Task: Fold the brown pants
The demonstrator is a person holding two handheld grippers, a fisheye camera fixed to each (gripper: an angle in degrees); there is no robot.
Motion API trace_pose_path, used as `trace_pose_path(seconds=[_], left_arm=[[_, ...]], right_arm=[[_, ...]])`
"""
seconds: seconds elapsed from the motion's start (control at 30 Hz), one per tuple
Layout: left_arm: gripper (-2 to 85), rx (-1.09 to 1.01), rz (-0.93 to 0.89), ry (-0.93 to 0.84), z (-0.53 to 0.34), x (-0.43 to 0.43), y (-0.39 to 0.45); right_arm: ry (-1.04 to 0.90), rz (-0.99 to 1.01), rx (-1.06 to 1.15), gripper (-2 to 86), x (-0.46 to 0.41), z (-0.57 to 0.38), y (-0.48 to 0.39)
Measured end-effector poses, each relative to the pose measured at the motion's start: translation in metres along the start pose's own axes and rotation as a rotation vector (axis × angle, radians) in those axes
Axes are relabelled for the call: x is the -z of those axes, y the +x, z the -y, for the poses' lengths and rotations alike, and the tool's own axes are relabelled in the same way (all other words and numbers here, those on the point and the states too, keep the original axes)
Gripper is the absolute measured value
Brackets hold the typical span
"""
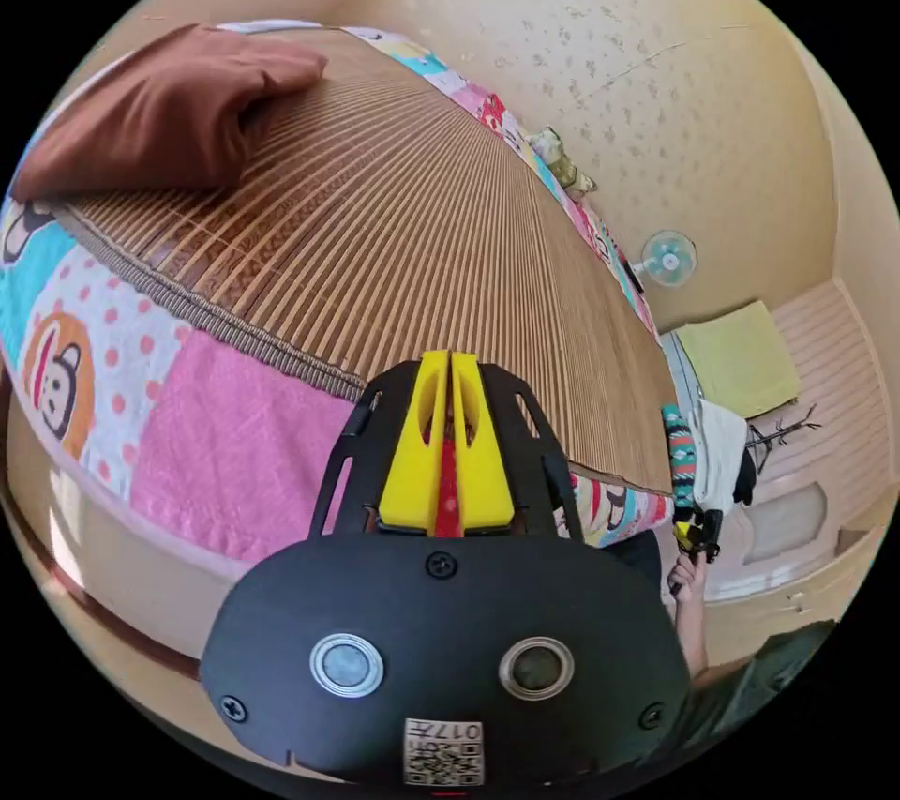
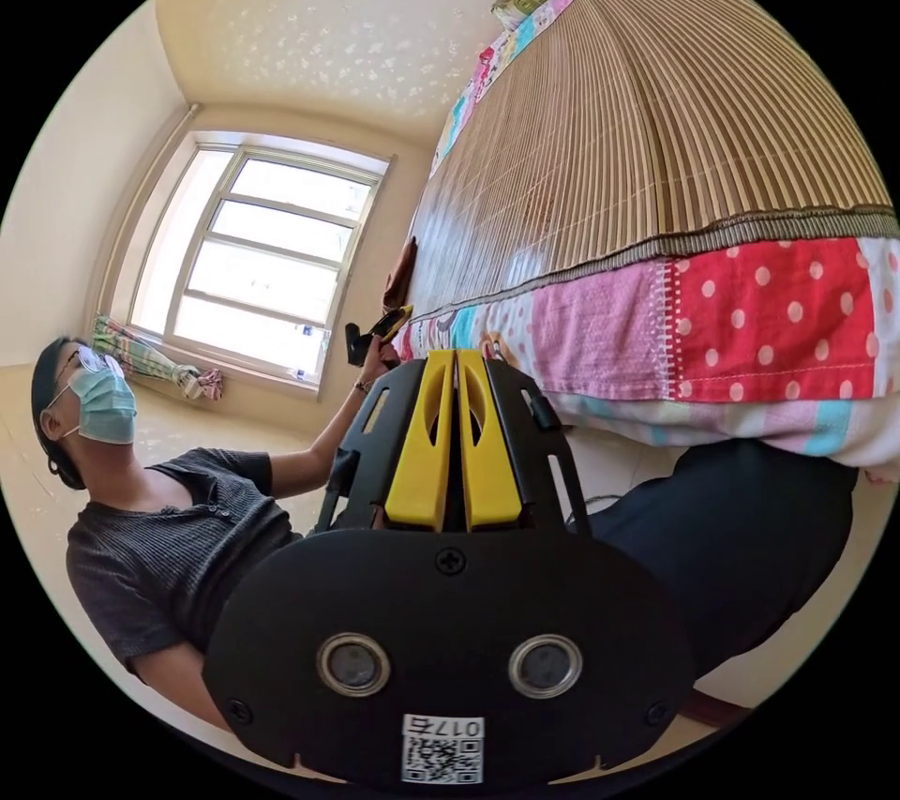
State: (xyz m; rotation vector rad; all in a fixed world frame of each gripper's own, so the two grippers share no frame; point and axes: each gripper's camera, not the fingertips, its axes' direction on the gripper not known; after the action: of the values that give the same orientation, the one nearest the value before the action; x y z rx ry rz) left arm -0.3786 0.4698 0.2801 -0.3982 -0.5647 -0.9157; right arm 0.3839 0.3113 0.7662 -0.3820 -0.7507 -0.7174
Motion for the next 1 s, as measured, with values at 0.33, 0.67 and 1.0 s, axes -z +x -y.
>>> trace_pose_path(seconds=[0.33,0.67,1.0], left_arm=[[20.1,-0.066,0.647,0.289,0.081,0.068,0.004],[9.5,0.321,0.526,0.229,0.083,0.038,-0.057],[7.9,-0.046,0.358,0.073,-0.039,0.058,-0.006]], right_arm=[[-0.011,-0.085,-0.025,12.8,0.025,-0.011,0.009],[0.062,0.133,-0.033,11.5,-0.012,0.003,0.025],[-0.013,0.1,-0.015,8.1,-0.047,0.014,0.027]])
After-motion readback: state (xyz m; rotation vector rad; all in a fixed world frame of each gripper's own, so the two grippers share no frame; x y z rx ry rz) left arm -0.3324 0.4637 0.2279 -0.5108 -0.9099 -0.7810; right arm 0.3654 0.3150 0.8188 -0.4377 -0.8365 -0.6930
